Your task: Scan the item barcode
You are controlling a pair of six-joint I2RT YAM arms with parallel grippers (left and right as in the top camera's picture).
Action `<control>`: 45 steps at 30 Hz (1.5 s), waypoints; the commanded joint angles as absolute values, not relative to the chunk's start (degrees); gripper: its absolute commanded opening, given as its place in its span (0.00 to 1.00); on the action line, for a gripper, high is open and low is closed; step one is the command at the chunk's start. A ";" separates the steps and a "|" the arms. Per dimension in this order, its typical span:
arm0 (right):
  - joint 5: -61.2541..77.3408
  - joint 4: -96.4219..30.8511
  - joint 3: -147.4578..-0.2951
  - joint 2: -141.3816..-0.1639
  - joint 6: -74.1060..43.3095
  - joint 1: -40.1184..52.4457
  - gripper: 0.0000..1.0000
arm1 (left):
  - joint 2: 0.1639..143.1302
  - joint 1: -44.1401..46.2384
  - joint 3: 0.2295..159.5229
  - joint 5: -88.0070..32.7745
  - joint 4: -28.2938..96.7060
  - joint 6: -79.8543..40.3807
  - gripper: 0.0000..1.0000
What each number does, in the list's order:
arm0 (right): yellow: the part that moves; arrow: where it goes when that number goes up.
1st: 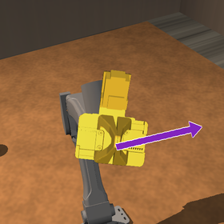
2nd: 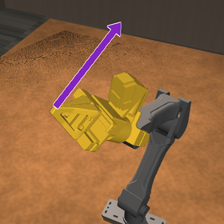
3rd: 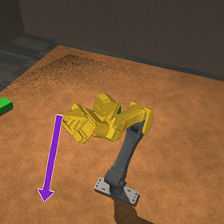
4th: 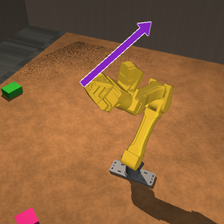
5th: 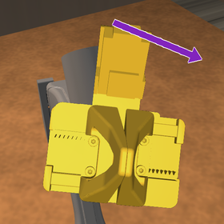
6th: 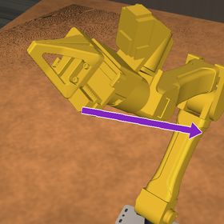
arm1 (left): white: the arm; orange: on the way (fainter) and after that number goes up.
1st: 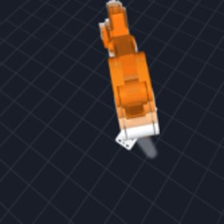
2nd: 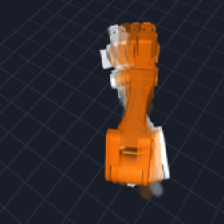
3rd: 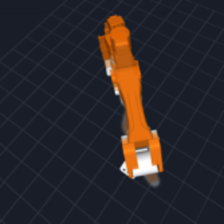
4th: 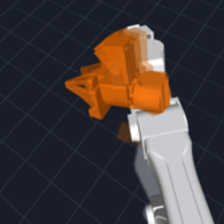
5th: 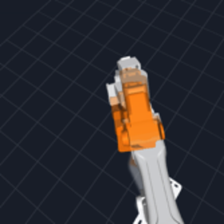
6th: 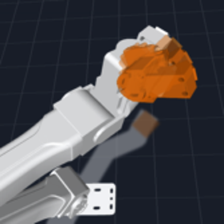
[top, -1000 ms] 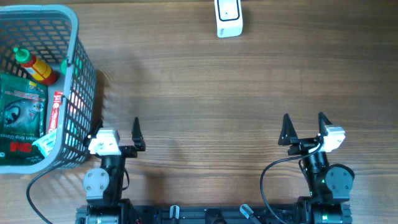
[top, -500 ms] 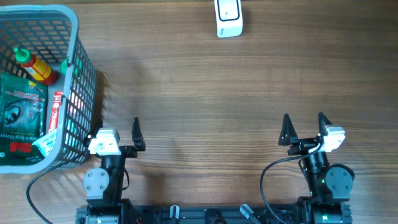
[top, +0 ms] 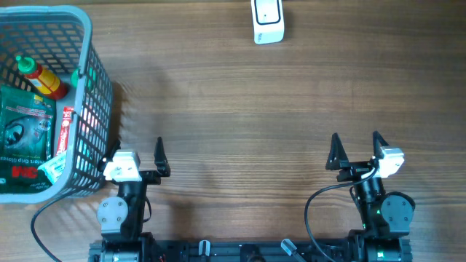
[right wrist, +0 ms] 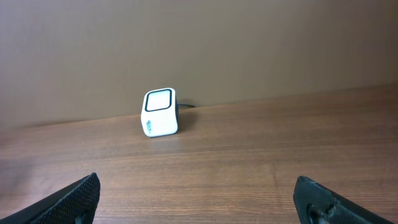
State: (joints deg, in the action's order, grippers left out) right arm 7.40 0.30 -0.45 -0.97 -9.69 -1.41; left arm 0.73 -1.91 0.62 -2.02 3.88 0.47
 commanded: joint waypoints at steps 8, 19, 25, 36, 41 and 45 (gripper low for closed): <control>7.03 0.56 -0.30 -0.43 -9.10 -1.15 1.00 | 0.43 -1.61 3.07 -8.12 2.81 -3.44 1.00; 7.03 0.56 -0.30 -0.43 -9.15 -1.15 1.00 | 14.92 -1.61 25.69 -8.29 9.08 -4.84 1.00; 7.03 0.56 -0.30 -0.43 -9.13 -1.15 0.99 | 35.64 -1.61 52.40 -3.53 24.08 -7.33 1.00; 7.03 0.56 -0.30 -0.43 -9.13 -1.15 1.00 | 52.99 -1.67 79.75 -1.56 48.69 -7.84 1.00; 7.03 0.56 -0.30 -0.43 -9.13 -1.15 1.00 | 57.49 -3.90 84.75 7.05 46.74 -17.19 1.00; 7.03 0.56 -0.30 -0.43 -9.13 -1.15 1.00 | 66.13 -10.17 94.21 10.15 50.78 -22.41 1.00</control>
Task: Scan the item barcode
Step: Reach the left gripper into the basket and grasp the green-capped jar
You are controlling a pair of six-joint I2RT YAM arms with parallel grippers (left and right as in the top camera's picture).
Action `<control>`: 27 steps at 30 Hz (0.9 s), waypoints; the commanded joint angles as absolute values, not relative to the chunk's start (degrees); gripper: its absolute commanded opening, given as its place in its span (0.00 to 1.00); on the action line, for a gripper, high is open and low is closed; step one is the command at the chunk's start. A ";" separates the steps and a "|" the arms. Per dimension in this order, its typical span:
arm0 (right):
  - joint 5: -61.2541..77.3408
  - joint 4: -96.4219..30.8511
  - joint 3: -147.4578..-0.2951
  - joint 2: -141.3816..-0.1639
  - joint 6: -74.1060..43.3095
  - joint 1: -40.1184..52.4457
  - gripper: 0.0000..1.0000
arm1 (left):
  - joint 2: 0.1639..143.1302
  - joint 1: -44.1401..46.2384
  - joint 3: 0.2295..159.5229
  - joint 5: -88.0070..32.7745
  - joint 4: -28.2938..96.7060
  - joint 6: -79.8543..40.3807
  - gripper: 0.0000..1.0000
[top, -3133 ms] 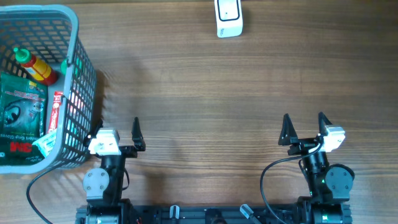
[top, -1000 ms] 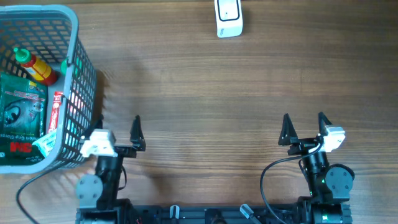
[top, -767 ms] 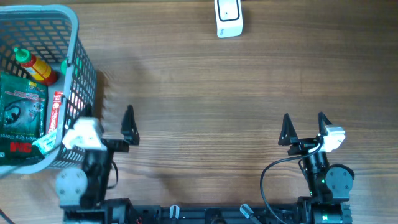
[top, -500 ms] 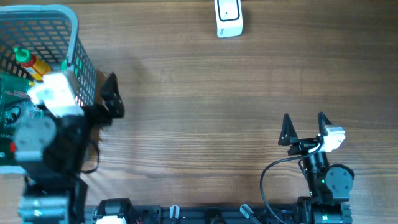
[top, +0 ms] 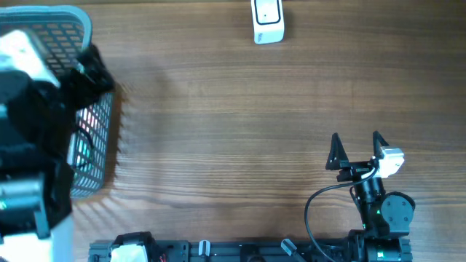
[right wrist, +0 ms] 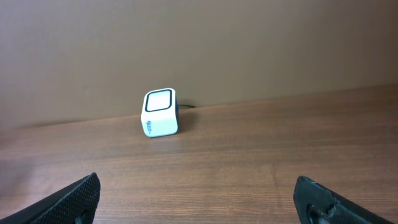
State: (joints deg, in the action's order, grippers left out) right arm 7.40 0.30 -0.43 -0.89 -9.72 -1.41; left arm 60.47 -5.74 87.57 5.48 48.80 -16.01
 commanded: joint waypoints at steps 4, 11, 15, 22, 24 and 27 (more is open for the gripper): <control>7.03 0.56 -0.30 -0.43 -9.13 -1.15 1.00 | 75.94 -18.87 102.54 9.69 55.68 -31.00 1.00; 7.05 0.54 -0.30 -0.43 -9.13 -1.15 1.00 | 87.79 -25.91 103.20 2.46 56.29 -33.50 1.00; 7.05 0.56 -0.30 -0.43 -9.13 -1.15 1.00 | 94.98 -26.15 103.20 2.31 57.32 -31.46 1.00; 7.03 0.56 -0.30 -0.43 -9.13 -1.15 1.00 | 104.66 -26.17 103.20 -2.76 58.37 -15.38 1.00; 7.03 0.56 -0.30 -0.43 -9.13 -1.15 1.00 | 106.80 -26.15 103.18 -4.34 57.91 -15.11 1.00; 7.03 0.56 -0.30 -0.43 -9.13 -1.15 1.00 | 109.40 -26.15 103.15 -6.66 57.52 -11.22 1.00</control>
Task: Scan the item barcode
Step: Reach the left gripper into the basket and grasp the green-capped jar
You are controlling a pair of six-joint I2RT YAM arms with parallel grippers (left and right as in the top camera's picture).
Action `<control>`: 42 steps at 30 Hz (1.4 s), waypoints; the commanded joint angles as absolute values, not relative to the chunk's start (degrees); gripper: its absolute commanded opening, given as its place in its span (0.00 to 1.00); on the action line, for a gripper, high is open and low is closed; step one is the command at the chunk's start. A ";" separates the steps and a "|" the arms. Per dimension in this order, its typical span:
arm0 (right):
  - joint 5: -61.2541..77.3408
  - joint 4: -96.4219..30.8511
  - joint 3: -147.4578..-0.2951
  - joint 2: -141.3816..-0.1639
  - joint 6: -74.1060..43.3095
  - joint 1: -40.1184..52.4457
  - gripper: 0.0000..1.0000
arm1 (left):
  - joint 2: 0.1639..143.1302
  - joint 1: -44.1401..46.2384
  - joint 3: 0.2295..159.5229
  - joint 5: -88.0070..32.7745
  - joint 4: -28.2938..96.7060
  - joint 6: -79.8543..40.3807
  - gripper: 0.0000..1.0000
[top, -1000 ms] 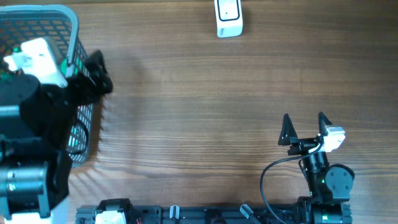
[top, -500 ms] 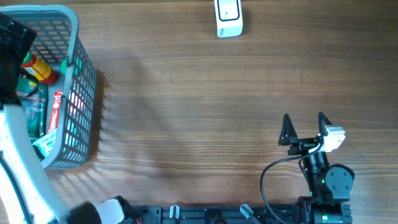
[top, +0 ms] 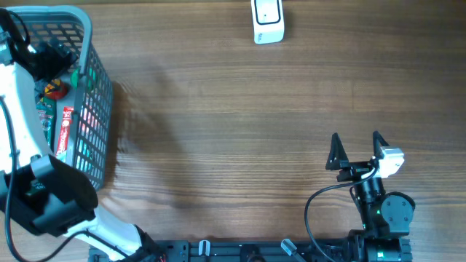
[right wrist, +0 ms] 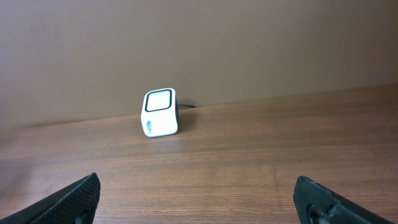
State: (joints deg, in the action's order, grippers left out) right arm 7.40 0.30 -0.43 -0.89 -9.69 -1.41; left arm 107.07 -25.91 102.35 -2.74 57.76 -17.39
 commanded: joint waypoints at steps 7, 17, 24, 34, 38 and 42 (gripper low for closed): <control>7.03 0.54 -0.30 -0.43 -9.13 -1.15 1.00 | 113.82 -26.11 103.09 -12.51 56.75 -6.39 1.00; 7.03 0.56 -0.30 -0.43 -9.13 -1.15 1.00 | 119.94 -25.74 103.09 -16.03 54.13 -6.20 1.00; 7.03 0.56 -0.30 -0.43 -9.13 -1.15 1.00 | 122.43 -25.74 103.09 -15.81 53.76 -6.20 1.00; 7.03 0.54 -0.30 -0.43 -9.10 -1.15 1.00 | 122.80 -25.71 103.07 -15.84 52.88 -6.20 1.00; 7.03 0.56 -0.30 -0.43 -9.13 -1.15 1.00 | 123.04 -25.71 103.07 -15.81 52.93 -6.20 0.98; 7.05 0.56 -0.30 -0.43 -9.13 -1.15 1.00 | 124.05 -25.71 103.07 -15.81 52.99 -6.20 0.85</control>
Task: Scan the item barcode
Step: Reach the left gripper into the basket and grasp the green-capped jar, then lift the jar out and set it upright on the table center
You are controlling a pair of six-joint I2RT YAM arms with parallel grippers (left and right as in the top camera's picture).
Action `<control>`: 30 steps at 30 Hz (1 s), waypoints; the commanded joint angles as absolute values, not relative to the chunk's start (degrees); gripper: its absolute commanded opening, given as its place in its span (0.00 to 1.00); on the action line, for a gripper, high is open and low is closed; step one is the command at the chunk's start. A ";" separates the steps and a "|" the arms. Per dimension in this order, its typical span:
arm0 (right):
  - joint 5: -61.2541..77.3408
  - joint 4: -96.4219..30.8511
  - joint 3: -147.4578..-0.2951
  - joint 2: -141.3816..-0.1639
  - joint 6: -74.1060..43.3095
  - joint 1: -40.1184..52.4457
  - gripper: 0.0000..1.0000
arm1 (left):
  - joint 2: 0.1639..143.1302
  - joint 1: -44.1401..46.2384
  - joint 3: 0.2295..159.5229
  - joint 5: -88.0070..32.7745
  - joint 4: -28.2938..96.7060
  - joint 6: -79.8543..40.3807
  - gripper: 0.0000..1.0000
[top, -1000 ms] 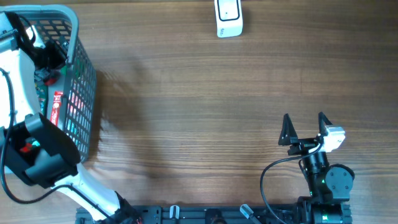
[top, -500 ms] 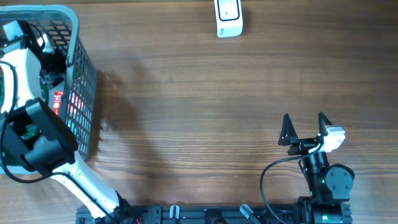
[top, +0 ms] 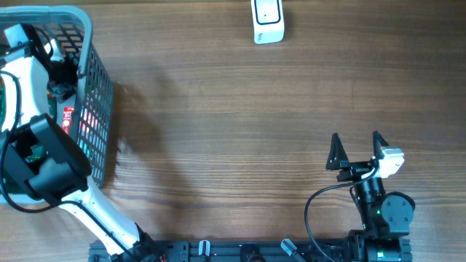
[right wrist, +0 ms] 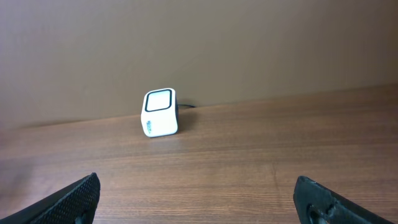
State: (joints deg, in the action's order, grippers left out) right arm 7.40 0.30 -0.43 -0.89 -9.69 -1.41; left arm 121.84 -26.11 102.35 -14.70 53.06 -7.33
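The white barcode scanner stands at the table's far edge; in the right wrist view the scanner faces me with its dark-framed window up. A grey mesh basket at the far left holds the items: a red packet and a red bottle part show, the others are covered. My left arm reaches into the basket, its gripper down among the items; the jaws are not readable. The right gripper rests open and empty near the front edge, also the right gripper.
The wooden table stretches between basket and scanner. The left arm's white links lie across the basket's near half. A black cable loops beside the right arm's base.
The left arm has shifted a little inside the basket, its elbow now lower and nearer the basket's front, the gripper still down among the items. The right arm has not moved.
Both grippers first rested open at the front edge, with a sauce bottle, a green packet and a red packet showing in the basket. Then the left arm stood raised over the basket. Later it was reaching in, and it remains inside now.
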 commanded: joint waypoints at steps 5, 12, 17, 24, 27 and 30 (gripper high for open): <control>7.03 0.54 -0.30 -0.43 -9.13 -1.15 1.00 | 125.78 -25.74 103.07 -15.16 53.25 -6.20 0.83; 7.03 0.56 -0.30 -0.43 -9.13 -1.15 1.00 | 125.86 -25.74 103.07 -14.94 53.43 -6.22 0.68; 7.03 0.56 -0.30 -0.43 -9.13 -1.15 1.00 | 125.45 -25.74 103.09 -14.06 54.65 -6.22 0.57; 7.05 0.54 -0.30 -0.43 -9.13 -1.15 1.00 | 121.43 -25.74 103.11 -10.96 56.07 -6.22 0.58; 7.03 0.56 -0.30 -0.43 -9.13 -1.15 1.00 | 117.84 -25.74 103.11 -9.28 56.49 -6.22 0.59; 7.03 0.54 -0.30 -0.43 -9.10 -1.15 1.00 | 113.89 -25.74 103.11 -9.32 56.95 -6.42 0.61</control>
